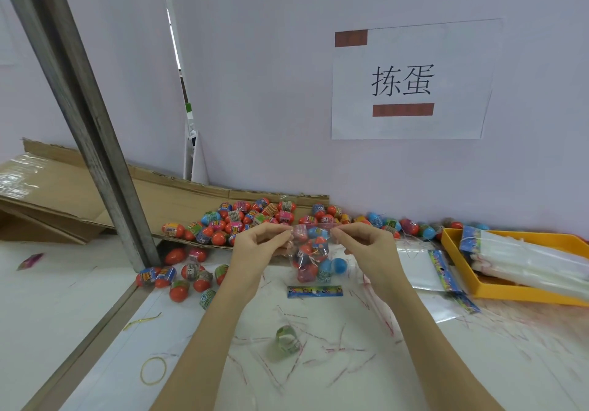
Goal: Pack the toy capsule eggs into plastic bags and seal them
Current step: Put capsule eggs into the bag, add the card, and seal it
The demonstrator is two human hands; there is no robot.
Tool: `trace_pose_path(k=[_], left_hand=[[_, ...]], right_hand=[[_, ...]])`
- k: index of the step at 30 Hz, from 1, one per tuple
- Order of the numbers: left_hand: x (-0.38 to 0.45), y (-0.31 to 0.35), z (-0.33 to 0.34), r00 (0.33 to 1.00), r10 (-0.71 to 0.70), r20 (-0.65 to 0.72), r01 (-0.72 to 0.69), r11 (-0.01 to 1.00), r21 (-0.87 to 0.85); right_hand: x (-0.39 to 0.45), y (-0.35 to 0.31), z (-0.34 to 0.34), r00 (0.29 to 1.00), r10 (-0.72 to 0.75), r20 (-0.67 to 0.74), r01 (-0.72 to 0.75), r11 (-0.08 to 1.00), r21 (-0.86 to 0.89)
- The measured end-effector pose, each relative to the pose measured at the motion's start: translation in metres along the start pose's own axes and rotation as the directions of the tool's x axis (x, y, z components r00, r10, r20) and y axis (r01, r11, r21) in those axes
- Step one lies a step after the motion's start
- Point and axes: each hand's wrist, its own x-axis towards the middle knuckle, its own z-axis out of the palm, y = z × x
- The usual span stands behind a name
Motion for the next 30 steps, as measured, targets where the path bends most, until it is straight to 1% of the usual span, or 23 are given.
trace_pose_path(k=[4,9,19,24,28,30], left_hand=[[0.0,-0.002,-0.003,1.0,-0.01,0.021,0.01,1.0,0.012],[0.0,0.0,-0.003,0.999,-0.009,0.032,0.008,1.0,0.026],[0.001,0.0,-0.008,0.999,-0.002,0.045,0.002,1.0,0.008],[0.001,0.0,-0.01,0.997,-0.001,0.073,-0.002,0.999,0.039],[0.001,0.003,-0.011,0.996,-0.007,0.093,0.001,0.998,0.063],[0.0,0.004,-0.013,0.994,0.018,0.108,-0.029,0.995,0.093]], right_hand=[[-0.001,-0.001,0.0,0.999,0.003,0.041,-0.003,1.0,0.004],[-0.002,-0.002,-0.001,0.999,0.017,0.04,-0.019,0.999,0.038],[-0.001,-0.003,-0.005,0.998,0.03,0.048,-0.029,0.999,-0.023],[-0.003,-0.006,-0.009,0.995,0.045,0.093,-0.044,0.999,-0.022],[-0.005,-0.01,-0.011,0.994,0.04,0.103,-0.036,0.999,-0.037],[-0.006,-0.012,-0.012,0.994,0.036,0.103,-0.031,0.999,-0.043]])
